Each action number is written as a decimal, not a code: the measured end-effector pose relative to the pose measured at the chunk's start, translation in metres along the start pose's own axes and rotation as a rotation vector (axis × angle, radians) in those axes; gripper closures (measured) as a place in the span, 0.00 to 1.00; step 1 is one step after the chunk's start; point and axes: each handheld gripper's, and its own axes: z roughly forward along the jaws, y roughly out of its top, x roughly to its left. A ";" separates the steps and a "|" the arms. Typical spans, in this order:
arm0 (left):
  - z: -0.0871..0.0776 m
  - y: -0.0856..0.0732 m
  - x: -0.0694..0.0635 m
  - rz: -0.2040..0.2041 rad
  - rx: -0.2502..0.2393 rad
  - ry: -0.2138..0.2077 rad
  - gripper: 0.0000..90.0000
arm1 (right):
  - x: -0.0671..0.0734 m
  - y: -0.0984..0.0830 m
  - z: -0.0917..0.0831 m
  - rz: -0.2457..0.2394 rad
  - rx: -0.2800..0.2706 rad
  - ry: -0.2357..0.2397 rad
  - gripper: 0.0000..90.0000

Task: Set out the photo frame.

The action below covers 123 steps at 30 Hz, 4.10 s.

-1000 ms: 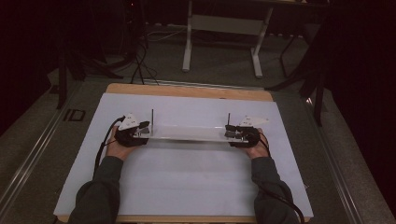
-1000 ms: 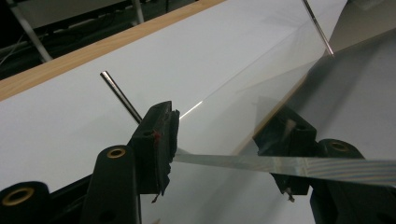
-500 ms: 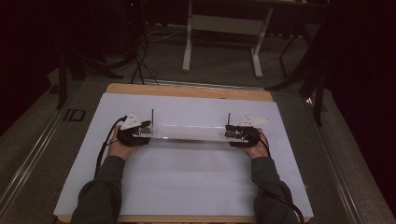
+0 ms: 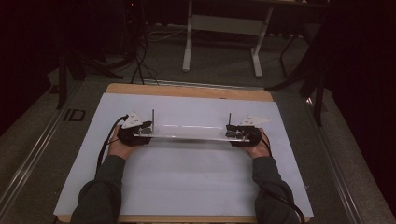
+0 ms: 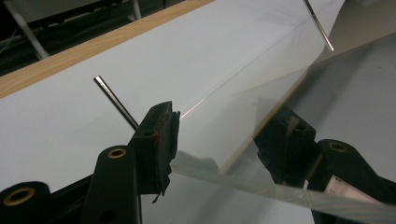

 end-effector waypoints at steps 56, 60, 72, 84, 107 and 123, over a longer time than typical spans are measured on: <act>-0.003 0.003 0.006 -0.070 0.015 -0.099 0.53 | -0.004 -0.004 -0.002 0.098 -0.017 0.014 0.38; -0.007 0.007 0.006 -0.069 0.006 -0.099 0.53 | -0.003 0.001 -0.005 0.108 -0.001 0.042 0.44; -0.014 0.010 0.006 -0.109 -0.018 -0.172 0.55 | -0.006 0.014 -0.018 0.184 0.080 0.099 0.46; -0.010 0.009 0.009 -0.129 -0.008 -0.179 0.57 | -0.014 0.014 -0.014 0.203 0.077 0.120 0.39; -0.008 0.010 0.014 -0.150 -0.020 -0.195 0.58 | -0.013 0.003 -0.032 0.108 -0.097 -0.004 0.20; -0.007 0.013 0.014 -0.166 -0.052 -0.154 0.61 | -0.010 0.002 -0.031 0.156 -0.182 -0.014 0.48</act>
